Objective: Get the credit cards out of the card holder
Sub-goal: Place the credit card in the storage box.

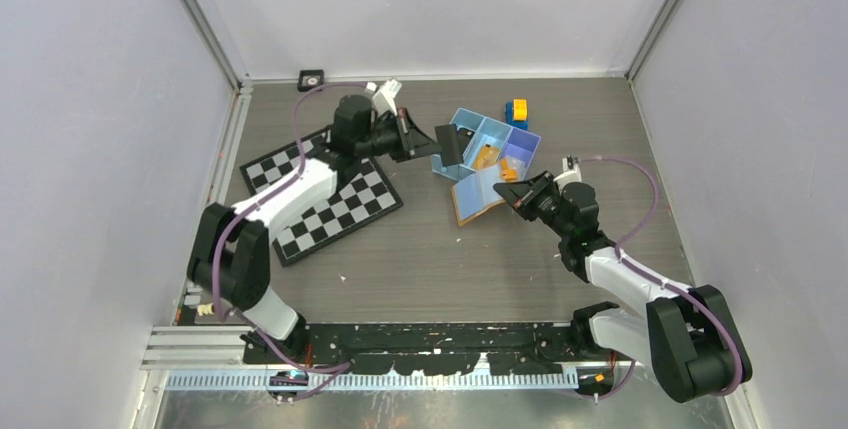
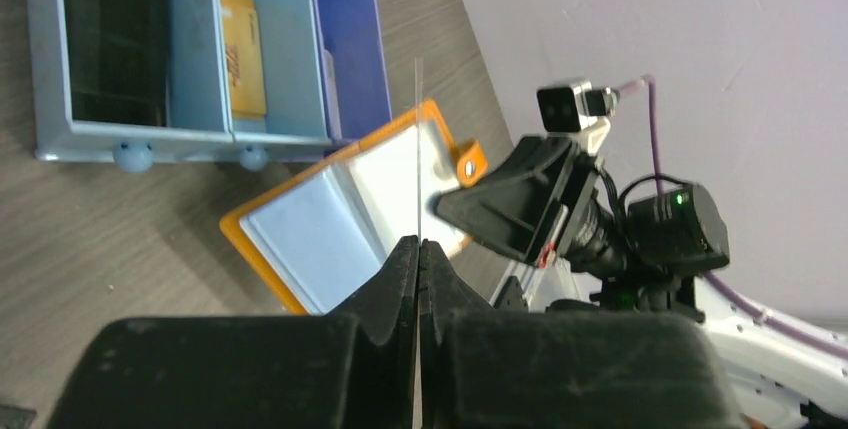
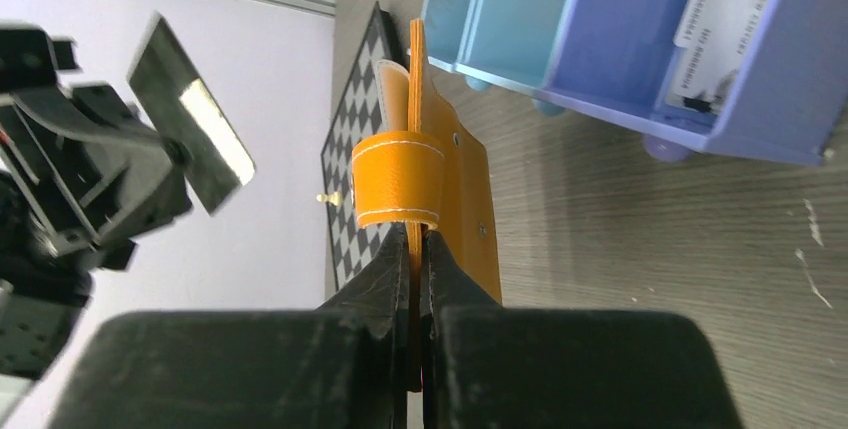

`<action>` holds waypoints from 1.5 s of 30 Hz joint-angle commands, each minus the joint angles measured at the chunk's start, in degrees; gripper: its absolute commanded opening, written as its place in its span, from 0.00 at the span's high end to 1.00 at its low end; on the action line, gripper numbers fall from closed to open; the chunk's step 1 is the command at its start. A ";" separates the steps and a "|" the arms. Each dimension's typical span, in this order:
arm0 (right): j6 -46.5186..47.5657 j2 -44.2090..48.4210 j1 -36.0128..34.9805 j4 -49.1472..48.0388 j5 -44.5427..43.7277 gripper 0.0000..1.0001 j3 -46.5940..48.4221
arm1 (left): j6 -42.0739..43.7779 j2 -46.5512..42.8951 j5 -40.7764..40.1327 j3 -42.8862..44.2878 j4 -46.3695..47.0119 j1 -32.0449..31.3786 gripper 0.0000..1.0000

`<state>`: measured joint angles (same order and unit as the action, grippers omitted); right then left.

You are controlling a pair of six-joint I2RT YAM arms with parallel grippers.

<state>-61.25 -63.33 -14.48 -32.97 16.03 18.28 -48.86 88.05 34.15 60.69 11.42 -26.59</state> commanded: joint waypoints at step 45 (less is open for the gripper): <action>2.19 8.51 0.30 2.01 -4.35 1.00 -2.05 | 33.52 49.12 -16.38 82.08 -68.53 -3.69 0.54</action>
<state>-59.44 -56.23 -14.44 -28.60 12.97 16.14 -15.92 142.23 21.32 140.75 -55.37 -29.85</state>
